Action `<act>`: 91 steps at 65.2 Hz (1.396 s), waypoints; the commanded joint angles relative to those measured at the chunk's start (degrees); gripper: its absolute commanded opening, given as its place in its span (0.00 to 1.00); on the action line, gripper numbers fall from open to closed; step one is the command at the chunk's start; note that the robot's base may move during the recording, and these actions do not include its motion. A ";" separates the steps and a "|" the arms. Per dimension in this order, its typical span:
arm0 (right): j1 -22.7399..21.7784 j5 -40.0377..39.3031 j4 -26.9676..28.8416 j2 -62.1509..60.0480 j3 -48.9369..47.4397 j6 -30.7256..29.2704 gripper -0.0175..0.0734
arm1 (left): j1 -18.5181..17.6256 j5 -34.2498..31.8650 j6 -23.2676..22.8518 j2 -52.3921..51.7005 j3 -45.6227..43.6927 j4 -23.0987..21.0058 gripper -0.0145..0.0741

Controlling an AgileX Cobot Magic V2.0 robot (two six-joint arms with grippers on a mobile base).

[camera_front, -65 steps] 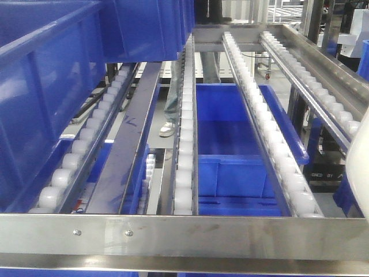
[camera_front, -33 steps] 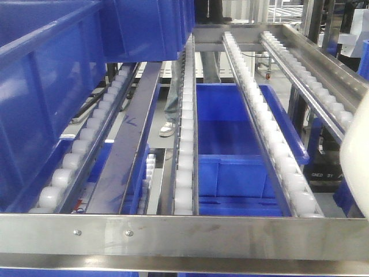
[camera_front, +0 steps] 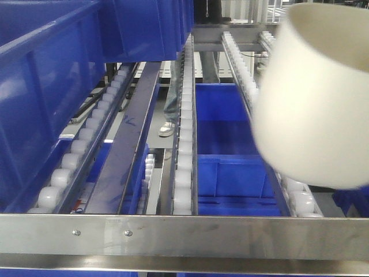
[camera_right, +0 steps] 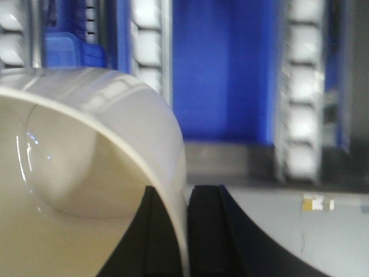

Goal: Move white bin to right shelf second layer
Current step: 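Move the held bin over the roller lane with the right gripper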

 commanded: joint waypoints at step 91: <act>10.80 -6.20 -11.83 23.65 -12.39 17.45 0.59 | -0.21 -4.84 -0.15 -0.75 2.11 -0.35 0.26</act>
